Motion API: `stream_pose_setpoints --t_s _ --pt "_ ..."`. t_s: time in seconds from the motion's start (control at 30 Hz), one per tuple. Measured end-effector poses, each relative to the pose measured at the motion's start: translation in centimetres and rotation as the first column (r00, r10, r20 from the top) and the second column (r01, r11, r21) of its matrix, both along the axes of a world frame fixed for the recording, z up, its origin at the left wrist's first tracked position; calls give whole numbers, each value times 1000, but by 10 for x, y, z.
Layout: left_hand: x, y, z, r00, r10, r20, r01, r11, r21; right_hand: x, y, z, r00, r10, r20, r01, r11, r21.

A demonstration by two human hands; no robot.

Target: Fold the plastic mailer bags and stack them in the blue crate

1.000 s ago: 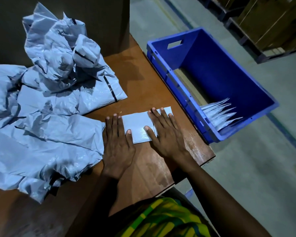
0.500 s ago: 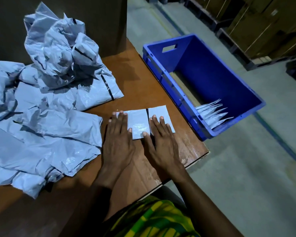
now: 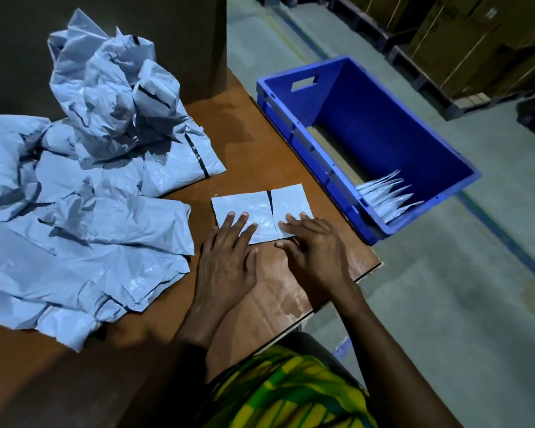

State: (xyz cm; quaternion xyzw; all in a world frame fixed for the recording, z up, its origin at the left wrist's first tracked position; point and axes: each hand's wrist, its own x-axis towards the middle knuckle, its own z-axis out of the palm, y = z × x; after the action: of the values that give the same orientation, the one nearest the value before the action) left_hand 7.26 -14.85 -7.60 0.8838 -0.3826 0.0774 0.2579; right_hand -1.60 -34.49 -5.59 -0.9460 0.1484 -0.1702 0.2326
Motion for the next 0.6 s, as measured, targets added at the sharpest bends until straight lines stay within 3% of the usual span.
stream_pose_setpoints --t_s 0.33,0.5,0.6 --pt "5 -3 5 991 -6 -137 -23 977 -213 6 -14 12 987 161 -7 -160 987 32" --pt "8 -5 17 998 51 -32 -58 964 -261 9 -13 16 988 115 105 -122 991 63" --pt "12 -7 33 995 104 5 -97 935 -341 13 -24 25 980 91 179 -89 996 -19"
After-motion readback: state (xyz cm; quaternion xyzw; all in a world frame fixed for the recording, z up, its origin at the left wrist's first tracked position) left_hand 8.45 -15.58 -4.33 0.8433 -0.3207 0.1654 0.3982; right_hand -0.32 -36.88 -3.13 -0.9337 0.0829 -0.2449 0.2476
